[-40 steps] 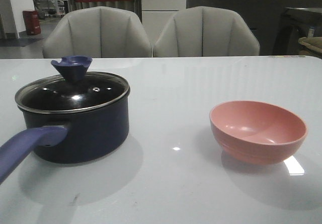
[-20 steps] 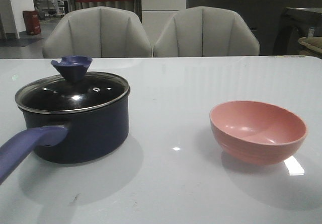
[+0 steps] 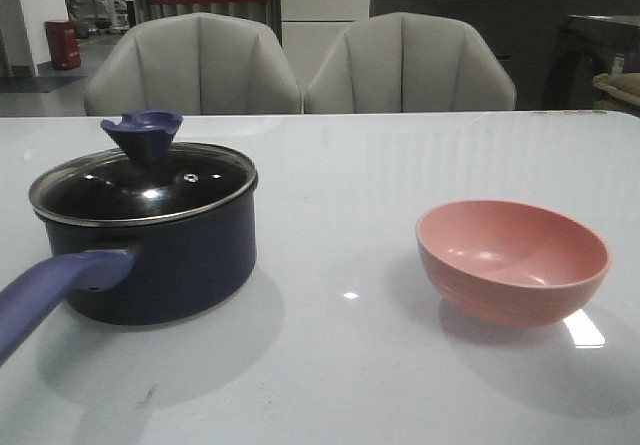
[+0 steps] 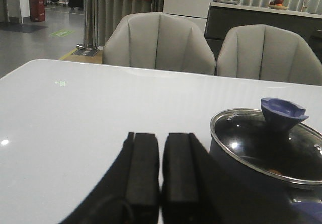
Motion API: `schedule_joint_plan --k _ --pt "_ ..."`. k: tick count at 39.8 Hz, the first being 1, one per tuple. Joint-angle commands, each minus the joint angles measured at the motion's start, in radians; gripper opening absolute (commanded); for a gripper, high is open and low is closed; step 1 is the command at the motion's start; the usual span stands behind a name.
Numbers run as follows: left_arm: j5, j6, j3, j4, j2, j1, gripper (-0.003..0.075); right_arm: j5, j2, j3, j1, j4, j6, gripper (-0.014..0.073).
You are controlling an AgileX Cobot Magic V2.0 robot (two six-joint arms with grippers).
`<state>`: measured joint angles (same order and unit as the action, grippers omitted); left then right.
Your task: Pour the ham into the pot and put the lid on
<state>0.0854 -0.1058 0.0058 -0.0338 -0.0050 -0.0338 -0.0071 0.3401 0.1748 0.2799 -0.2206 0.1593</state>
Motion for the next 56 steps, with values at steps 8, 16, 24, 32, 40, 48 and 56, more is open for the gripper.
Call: schedule_joint_plan --k 8,16,24,32,40,48,56 --pt "-0.061 -0.014 0.033 -0.008 -0.02 0.002 0.0114 -0.077 0.002 0.026 0.001 0.0 0.009 0.0149" --pt "-0.061 -0.014 0.033 -0.008 -0.02 0.002 0.0113 -0.077 0.002 0.026 0.001 0.0 0.009 0.0149" --pt "-0.061 -0.014 0.033 -0.008 -0.02 0.002 0.0114 -0.077 0.002 0.026 0.001 0.0 0.009 0.0149" --pt "-0.061 -0.014 0.033 -0.008 -0.02 0.002 0.0113 -0.077 0.002 0.026 0.001 0.0 0.009 0.0149" --pt "-0.061 -0.014 0.033 -0.008 -0.02 0.002 0.0114 -0.094 -0.008 0.002 -0.009 0.017 0.022 0.0149" --pt "-0.061 -0.014 0.033 -0.008 -0.02 0.002 0.0113 -0.093 -0.08 -0.087 -0.12 0.14 -0.05 0.0149" --pt "-0.061 -0.014 0.033 -0.008 -0.02 0.002 0.0113 -0.092 -0.26 -0.205 -0.165 0.26 -0.177 0.0149"
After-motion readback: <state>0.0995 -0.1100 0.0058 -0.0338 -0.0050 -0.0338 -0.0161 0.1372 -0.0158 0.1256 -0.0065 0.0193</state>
